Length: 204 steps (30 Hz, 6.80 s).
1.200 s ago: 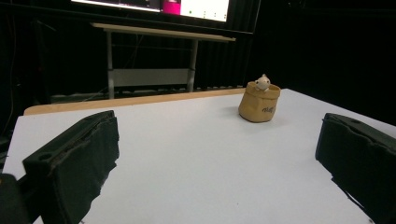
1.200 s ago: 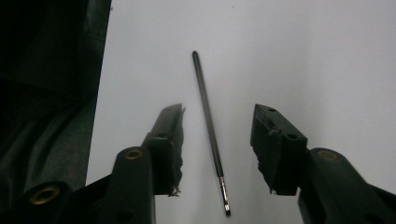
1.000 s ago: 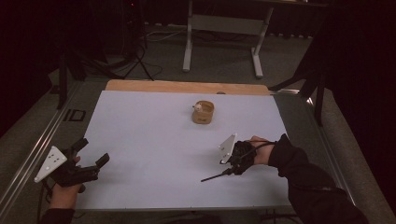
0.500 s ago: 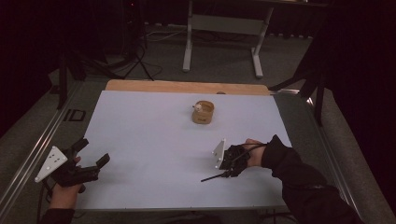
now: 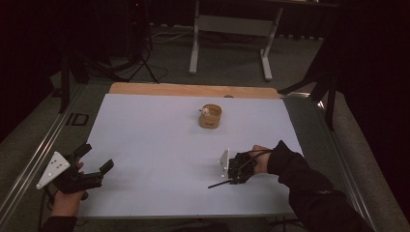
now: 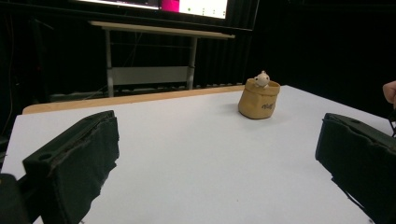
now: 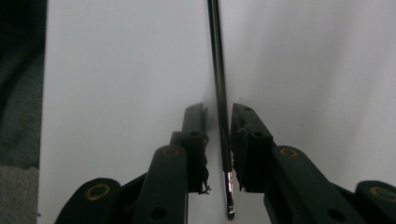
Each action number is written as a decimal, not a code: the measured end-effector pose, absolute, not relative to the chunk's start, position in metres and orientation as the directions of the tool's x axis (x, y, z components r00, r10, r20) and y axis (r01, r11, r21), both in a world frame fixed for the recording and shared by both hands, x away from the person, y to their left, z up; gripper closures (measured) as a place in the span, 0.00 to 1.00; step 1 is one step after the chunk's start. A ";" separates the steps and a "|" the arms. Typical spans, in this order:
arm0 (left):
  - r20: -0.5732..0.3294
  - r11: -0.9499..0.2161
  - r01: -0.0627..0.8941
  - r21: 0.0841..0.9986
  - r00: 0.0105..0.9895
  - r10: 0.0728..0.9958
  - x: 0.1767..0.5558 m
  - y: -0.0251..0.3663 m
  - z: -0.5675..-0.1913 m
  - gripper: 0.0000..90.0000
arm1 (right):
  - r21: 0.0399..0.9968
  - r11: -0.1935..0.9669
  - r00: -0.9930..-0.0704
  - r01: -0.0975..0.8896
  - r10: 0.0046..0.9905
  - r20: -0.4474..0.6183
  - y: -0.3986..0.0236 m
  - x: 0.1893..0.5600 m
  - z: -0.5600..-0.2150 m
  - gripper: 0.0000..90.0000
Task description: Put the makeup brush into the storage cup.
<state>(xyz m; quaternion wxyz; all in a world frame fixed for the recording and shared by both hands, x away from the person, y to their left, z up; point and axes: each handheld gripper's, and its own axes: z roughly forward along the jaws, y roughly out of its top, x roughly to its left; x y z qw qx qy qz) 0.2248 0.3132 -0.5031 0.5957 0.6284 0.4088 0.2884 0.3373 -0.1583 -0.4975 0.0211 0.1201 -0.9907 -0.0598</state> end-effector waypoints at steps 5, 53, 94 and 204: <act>-0.125 0.044 0.172 0.984 0.498 0.858 0.225 0.313 -0.503 0.00 | 0.091 0.965 -0.968 -0.248 -0.250 0.018 -0.158 0.339 -0.504 0.84; 0.065 -0.337 0.242 0.910 0.719 0.692 0.234 0.226 -0.471 0.00 | 0.191 0.973 -0.986 -0.133 -0.149 0.072 -0.155 0.359 -0.462 0.95; 0.490 -0.719 -0.161 0.676 0.827 0.275 0.267 0.104 -0.452 0.16 | 0.172 0.969 -0.948 0.177 0.121 0.295 -0.148 0.390 -0.452 0.95; 0.140 -0.612 0.147 0.777 0.907 0.397 0.328 0.089 -0.476 0.96 | 0.818 0.546 -0.912 0.181 0.404 -0.067 -0.208 0.341 -0.360 0.12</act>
